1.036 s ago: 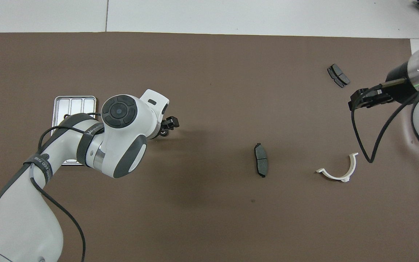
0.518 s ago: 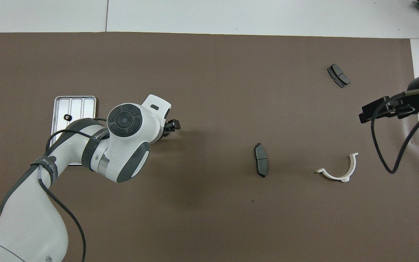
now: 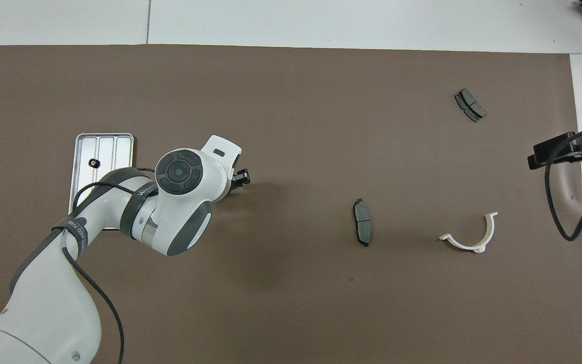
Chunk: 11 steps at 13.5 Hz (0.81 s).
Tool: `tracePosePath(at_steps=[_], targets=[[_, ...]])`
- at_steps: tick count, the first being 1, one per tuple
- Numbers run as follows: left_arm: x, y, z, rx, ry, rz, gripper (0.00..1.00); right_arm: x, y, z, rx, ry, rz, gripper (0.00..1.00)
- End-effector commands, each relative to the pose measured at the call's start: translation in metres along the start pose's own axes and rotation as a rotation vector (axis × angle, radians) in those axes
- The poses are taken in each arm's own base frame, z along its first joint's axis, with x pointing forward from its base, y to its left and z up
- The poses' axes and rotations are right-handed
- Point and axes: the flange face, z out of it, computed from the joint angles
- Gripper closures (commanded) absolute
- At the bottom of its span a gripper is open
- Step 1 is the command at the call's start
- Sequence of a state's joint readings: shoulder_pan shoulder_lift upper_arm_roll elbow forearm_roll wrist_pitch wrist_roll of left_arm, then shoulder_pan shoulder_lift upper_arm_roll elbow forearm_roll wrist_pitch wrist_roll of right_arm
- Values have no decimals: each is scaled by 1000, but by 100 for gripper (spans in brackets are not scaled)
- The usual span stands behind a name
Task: Pick bearing gear from pile to tray
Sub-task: 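Carry the third bearing over the tray with the left gripper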
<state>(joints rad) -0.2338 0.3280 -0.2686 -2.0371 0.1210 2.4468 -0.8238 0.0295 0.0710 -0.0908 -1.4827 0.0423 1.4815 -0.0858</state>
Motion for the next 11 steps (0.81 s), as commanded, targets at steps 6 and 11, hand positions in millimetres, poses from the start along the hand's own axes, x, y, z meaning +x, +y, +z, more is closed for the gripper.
tracePosePath(at_steps=[6, 11], targets=[[6, -4, 4, -9, 56, 2, 45, -11, 12, -2, 16, 4, 2, 0], [5, -5, 6, -1, 58, 11, 61, -9, 17, 11, 11, 62, 1, 0]])
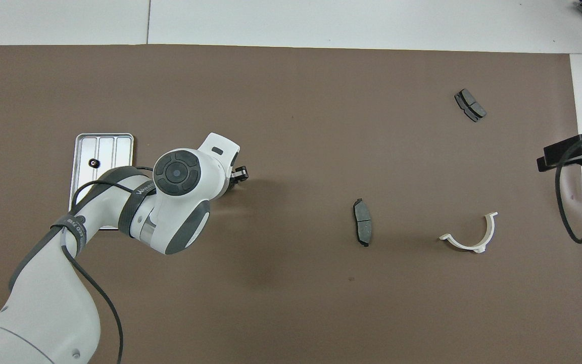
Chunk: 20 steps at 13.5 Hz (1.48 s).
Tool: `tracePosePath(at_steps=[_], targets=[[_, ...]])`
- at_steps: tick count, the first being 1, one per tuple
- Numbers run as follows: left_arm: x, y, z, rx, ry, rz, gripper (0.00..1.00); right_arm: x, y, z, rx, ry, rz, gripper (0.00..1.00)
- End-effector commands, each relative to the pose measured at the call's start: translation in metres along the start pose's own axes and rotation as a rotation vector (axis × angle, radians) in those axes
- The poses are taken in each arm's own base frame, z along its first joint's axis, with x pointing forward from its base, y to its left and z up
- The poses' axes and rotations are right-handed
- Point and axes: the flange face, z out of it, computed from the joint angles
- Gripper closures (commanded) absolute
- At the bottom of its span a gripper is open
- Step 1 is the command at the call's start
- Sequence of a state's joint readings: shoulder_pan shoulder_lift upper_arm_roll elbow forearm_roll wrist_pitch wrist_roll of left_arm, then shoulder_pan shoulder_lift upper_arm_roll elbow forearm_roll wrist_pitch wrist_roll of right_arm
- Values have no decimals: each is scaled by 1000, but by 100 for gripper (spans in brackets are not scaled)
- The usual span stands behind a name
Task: Pick bearing gear from pile to tray
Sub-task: 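Carry the third bearing over the tray with the left gripper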
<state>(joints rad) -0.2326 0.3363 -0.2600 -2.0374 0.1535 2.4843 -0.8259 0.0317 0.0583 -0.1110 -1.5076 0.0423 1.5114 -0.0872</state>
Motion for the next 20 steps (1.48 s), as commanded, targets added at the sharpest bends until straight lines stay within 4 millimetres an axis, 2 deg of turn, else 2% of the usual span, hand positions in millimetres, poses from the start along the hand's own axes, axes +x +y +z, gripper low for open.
tracePosePath(at_steps=[1, 2, 4, 6, 7, 10, 12, 14, 17, 19, 20], targets=[[-1, -3, 4, 6, 22, -2, 88, -12, 14, 17, 12, 58, -10, 0], [-1, -3, 4, 9, 20, 0, 100, -16, 19, 22, 14, 56, 0, 0], [5, -4, -1, 31, 7, -1, 100, -19, 15, 25, 14, 29, -5, 0], [18, -6, -19, 43, 12, 5, 100, -21, 12, 26, 16, 17, -5, 0], [29, -17, -31, 41, 27, 20, 100, -21, 12, 24, 16, 22, -5, 0], [52, -52, -87, 67, 65, 75, 100, -20, 9, 23, 16, 26, -10, 0], [68, -87, -117, 93, 62, 119, 100, -19, 7, 22, 16, 27, -13, 0], [84, -123, -129, 96, 43, 145, 100, -19, 5, 23, 16, 26, -19, 0], [110, -193, -137, 73, -2, 207, 100, -19, 5, 23, 16, 26, -18, 0], [120, -244, -136, 76, -13, 247, 100, -19, 5, 24, 16, 24, -19, 0], [119, -266, -131, 82, -26, 248, 100, -19, 5, 24, 15, 24, -19, 0]])
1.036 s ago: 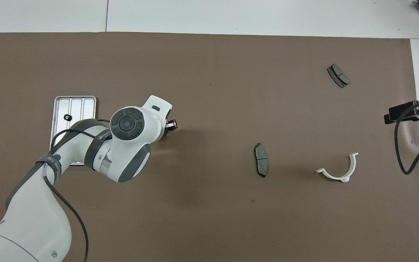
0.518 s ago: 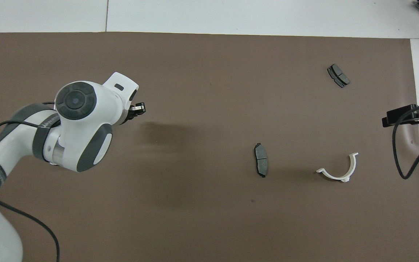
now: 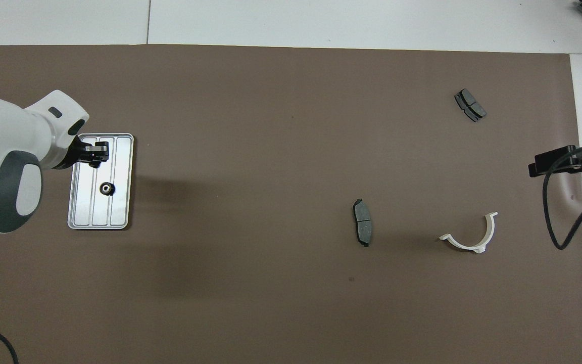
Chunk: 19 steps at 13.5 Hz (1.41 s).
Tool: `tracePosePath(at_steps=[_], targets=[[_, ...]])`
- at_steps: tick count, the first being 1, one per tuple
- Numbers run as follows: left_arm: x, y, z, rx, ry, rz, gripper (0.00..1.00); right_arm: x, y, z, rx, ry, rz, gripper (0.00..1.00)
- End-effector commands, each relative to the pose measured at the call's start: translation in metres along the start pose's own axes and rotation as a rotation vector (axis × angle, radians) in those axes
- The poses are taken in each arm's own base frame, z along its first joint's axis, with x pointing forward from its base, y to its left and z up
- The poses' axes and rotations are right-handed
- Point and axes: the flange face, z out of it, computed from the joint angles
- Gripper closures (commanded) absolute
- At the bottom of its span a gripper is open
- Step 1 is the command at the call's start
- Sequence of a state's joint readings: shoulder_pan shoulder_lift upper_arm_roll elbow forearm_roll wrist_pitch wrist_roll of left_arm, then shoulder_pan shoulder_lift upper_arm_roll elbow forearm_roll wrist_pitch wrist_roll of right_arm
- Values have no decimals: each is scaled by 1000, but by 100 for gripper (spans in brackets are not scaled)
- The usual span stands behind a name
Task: Pick bearing gear from pile to tray
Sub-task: 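Carry the third bearing over the tray with the left gripper, then lower the bearing onto the tray and open the left gripper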
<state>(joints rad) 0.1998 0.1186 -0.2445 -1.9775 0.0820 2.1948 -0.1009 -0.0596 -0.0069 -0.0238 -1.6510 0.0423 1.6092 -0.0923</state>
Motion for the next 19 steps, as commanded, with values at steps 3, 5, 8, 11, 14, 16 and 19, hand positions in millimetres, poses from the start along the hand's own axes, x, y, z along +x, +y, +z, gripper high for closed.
tracePosePath(at_steps=[3, 5, 8, 11, 14, 16, 19], targets=[[-44, -61, 27, 8, -58, -4, 100, -7, 1, 0, 11, 4, -20, 0], [-70, -57, 60, 7, -60, -9, 100, -7, 1, 0, 10, 4, -21, 0], [-79, -59, 79, 2, -41, -18, 100, -7, 1, 0, 11, 4, -21, 0], [-83, -58, 85, 0, -52, -28, 100, -7, 1, 0, 11, 4, -21, 0], [-91, -51, 95, -2, -41, -32, 47, -7, 1, 0, 11, 4, -21, 0], [-88, -49, 94, -3, -39, -18, 0, -7, 1, 0, 11, 4, -20, 0], [-67, -35, 75, -5, -15, 5, 0, -7, 1, 0, 11, 4, -21, 0]])
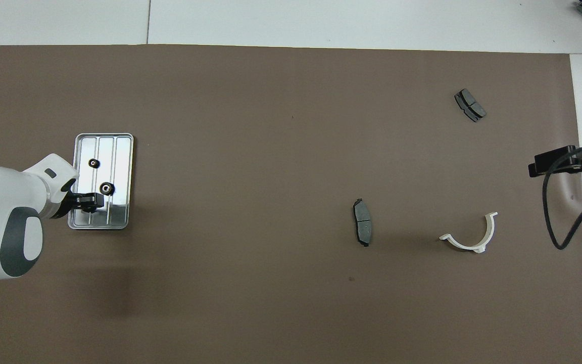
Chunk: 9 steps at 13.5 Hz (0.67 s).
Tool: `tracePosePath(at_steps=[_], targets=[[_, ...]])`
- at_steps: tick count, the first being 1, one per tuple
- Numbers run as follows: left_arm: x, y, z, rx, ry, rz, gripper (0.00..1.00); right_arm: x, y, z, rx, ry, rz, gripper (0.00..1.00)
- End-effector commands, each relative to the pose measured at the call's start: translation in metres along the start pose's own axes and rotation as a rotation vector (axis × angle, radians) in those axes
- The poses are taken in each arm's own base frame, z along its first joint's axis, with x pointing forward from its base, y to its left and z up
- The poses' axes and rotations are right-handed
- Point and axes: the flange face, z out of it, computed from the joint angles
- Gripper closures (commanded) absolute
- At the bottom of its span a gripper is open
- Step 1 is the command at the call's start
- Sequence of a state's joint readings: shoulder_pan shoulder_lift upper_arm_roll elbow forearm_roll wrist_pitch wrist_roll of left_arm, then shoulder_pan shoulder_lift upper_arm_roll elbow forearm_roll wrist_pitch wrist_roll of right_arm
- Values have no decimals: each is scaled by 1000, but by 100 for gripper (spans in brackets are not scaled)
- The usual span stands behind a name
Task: Pick bearing gear from pile to tray
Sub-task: 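Lower the bearing onto the tray and open the left gripper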
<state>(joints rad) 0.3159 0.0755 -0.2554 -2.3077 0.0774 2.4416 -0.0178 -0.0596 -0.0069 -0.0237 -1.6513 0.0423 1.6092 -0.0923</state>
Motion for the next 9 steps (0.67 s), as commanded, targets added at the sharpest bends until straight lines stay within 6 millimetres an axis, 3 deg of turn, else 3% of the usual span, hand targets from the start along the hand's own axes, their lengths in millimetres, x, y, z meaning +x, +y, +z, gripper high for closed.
tracePosePath(at_steps=[1, 6, 9], targets=[[18, 19, -34, -6, 32, 16, 0, -7, 1, 0, 11, 4, -21, 0], [36, 53, -92, 4, -38, 80, 0, -7, 1, 0, 11, 4, -21, 0], [22, 93, -105, 17, -116, 145, 0, -7, 1, 0, 11, 4, -21, 0]])
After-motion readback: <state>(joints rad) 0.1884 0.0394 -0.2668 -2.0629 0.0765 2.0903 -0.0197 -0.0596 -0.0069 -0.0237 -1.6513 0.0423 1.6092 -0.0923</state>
